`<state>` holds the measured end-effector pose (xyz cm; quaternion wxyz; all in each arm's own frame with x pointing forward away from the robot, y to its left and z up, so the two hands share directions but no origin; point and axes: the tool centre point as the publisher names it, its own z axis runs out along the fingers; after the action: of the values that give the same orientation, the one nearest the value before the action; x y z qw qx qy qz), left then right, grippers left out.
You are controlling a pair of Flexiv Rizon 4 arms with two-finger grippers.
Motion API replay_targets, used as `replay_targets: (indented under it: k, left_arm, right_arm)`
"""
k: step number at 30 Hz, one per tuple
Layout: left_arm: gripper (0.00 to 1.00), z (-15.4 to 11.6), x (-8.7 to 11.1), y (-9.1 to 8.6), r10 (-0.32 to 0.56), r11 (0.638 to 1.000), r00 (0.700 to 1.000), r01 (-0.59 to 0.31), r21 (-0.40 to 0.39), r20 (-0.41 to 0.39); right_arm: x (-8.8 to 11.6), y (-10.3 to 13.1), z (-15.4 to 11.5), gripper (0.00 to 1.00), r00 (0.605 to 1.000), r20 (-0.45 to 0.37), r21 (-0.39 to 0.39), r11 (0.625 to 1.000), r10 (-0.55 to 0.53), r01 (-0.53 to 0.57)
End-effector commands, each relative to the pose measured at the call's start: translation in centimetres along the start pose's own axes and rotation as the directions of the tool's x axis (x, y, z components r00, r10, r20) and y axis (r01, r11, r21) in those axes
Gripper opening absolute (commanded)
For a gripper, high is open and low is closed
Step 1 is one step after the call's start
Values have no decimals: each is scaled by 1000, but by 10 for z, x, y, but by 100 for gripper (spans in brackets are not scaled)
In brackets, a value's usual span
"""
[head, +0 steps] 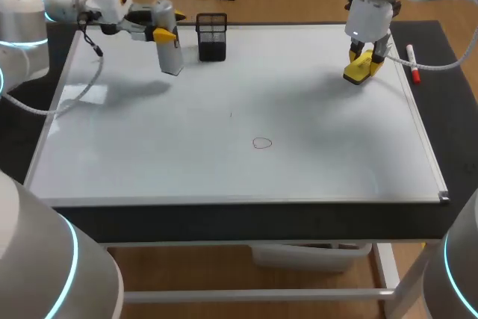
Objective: Pick up the inspection probe, press it on each red-marked spot on the whiteboard one by one, put down the probe, pick up the eraser, and wipe off all the red marks.
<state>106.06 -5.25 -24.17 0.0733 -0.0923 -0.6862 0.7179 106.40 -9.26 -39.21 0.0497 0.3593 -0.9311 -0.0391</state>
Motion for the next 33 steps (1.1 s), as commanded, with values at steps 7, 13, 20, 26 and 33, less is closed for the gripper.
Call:
replay_targets:
  k: [7,13,20,26,33]
  left_arm:
    - [0,-22,15,0,-8,1000,956,13,-14,294]
    - [0,-24,23,0,2,999,952,9,-34,307]
    - [0,-24,23,0,2,999,952,9,-34,307]
    - [0,-24,23,0,2,999,952,9,-34,307]
    - [0,-24,23,0,2,999,952,9,-34,307]
  right_arm:
    - [1,0,-1,0,1000,-2,2,1000,-1,1]
    - [1,0,-1,0,1000,-2,2,1000,-1,1]
    - [1,0,-1,0,1000,-2,2,1000,-1,1]
    - [-8,14,2,0,999,-11,11,999,-34,34]
    - [-8,40,10,0,997,-7,8,997,-76,76]
